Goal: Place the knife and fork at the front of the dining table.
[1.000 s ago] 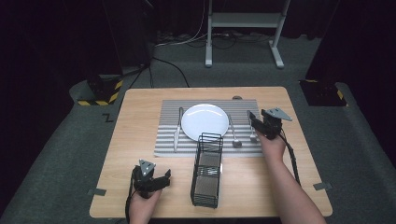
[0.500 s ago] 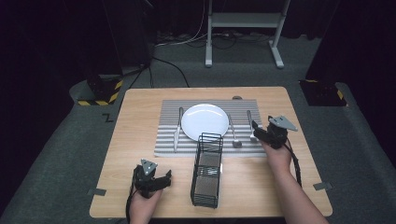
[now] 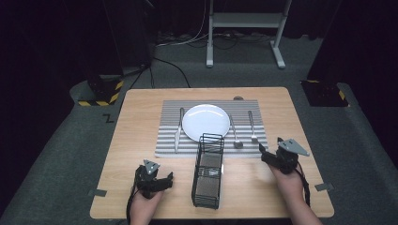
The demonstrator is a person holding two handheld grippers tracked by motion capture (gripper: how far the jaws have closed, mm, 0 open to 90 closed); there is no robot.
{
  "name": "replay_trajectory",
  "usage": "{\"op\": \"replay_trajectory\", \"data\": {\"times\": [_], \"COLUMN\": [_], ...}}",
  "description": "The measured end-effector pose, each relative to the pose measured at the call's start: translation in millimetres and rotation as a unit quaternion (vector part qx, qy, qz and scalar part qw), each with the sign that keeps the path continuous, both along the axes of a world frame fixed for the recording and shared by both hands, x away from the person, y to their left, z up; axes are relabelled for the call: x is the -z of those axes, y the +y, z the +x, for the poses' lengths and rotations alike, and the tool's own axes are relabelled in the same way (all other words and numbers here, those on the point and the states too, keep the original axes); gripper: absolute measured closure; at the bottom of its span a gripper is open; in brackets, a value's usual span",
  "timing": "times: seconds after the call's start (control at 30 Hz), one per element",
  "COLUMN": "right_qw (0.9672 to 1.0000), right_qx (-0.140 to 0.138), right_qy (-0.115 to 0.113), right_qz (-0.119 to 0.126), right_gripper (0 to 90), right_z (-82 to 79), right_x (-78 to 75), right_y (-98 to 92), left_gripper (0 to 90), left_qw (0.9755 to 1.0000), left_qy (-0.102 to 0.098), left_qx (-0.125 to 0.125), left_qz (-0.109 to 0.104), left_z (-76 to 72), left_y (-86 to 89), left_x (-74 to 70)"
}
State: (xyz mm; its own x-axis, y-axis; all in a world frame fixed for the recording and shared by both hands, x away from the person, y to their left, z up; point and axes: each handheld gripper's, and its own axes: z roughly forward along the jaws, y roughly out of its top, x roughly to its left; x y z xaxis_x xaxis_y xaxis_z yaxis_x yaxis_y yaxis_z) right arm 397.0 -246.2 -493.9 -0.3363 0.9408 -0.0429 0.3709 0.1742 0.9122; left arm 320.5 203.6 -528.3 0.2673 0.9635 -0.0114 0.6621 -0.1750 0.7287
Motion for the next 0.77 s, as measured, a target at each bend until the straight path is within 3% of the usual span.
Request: {"op": "replay_trajectory", "data": {"times": [0.13,0.2,0.4,0.63,0.77], "right_qw": [0.9997,0.999,0.9968,0.9948,0.9948], "right_qx": [-0.004,-0.007,0.001,0.014,0.015], "right_qy": [0.02,0.04,0.074,0.098,0.097], "right_qz": [-0.014,-0.019,-0.03,-0.025,-0.027], "right_gripper": [19.6,18.2,17.3,15.7,15.6], "right_z": [-23.1,-36.7,-60.3,-64.8,-64.8], "right_x": [7.1,12.1,21.5,27.3,27.2], "right_y": [-2.2,-3.7,-8.5,-14.7,-14.5], "left_gripper": [12.0,12.0,11.9,12.0,12.2], "left_qw": [1.0,1.0,1.0,1.0,1.0], "left_qy": [0.0,0.0,-0.001,-0.001,0.0], "left_qx": [-0.001,0.0,0.0,0.0,0.0], "left_qz": [0.003,0.003,0.003,0.003,0.004], "left_z": [0.2,0.1,-0.4,-0.5,-0.8], "left_y": [-0.3,-0.2,0.0,-0.1,-0.2], "left_x": [0.0,0.1,0.4,0.5,0.3]}}
